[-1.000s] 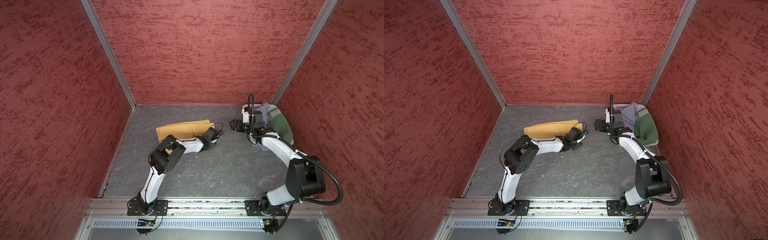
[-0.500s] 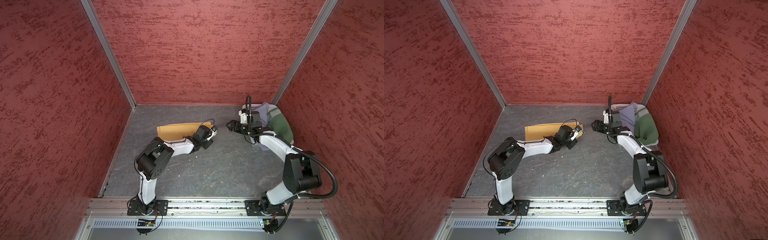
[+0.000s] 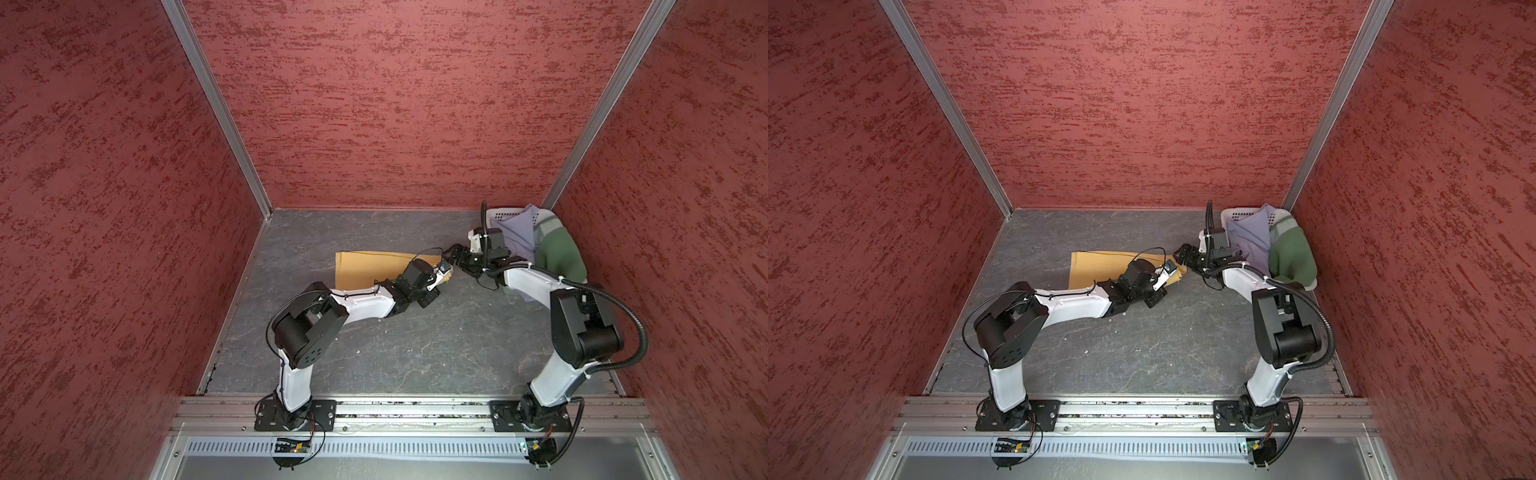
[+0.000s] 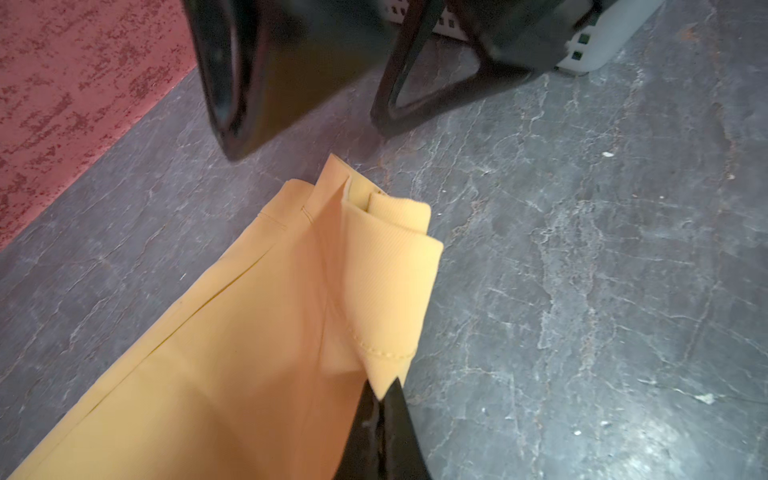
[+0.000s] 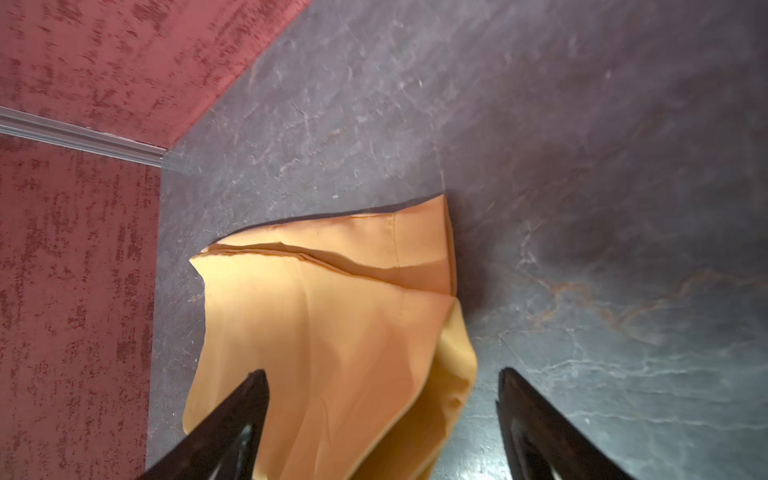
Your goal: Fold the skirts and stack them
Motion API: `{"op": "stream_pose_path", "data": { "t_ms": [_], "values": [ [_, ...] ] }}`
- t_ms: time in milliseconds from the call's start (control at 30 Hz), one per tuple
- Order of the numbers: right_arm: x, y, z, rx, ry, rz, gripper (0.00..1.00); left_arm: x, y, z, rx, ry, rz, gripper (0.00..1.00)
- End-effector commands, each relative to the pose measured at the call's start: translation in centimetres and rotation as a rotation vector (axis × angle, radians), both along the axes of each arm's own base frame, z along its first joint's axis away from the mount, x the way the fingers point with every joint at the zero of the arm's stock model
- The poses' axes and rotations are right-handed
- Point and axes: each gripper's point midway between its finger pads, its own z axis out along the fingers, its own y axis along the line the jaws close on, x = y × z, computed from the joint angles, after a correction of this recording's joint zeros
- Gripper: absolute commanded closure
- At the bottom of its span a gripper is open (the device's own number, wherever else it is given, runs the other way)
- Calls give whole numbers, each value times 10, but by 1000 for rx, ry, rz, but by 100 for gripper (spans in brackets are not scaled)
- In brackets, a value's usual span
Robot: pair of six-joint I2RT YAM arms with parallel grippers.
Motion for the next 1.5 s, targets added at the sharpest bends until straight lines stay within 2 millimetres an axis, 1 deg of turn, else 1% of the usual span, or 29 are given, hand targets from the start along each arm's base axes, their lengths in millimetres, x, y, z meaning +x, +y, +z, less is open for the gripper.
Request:
{"op": "stream_pose_path", "data": {
  "t_ms": [0,133,267,400,533,667,767,900,1000,1200,1233,1433,1467],
  "values": [
    [-7,10,-18,27,44,0,15,2,-6,13,-45,-28,10,100],
    [-18,9,-34,9,79,-10,16,1,-9,16,-57,-27,8,100],
    [-26,0,-40,-40,96,-22,16,1,-9,13,-53,-24,8,100],
    [-34,-7,-42,-93,108,-20,14,1,-9,12,-55,-22,8,100],
    [-36,-9,-38,-124,110,5,12,-1,-9,11,-52,-20,6,100],
    [-36,-15,-36,-180,120,14,11,-2,-9,12,-50,-27,8,100],
    [-37,-7,-38,-133,127,36,12,-4,-11,16,-67,-28,6,100],
    [-36,5,-44,-46,135,42,17,-6,-17,21,-82,-28,-3,100],
    [-35,12,-45,9,131,40,23,-8,-20,24,-88,-27,-7,100],
    [-31,16,-48,43,129,34,44,-10,-19,19,-91,-3,12,100],
    [-31,16,-50,41,135,33,48,-10,-19,18,-92,2,15,100],
    [-30,13,-59,16,140,31,81,-12,-16,15,-123,51,60,100],
    [-30,12,-61,7,141,33,84,-11,-15,15,-131,65,76,97]
  ]
}}
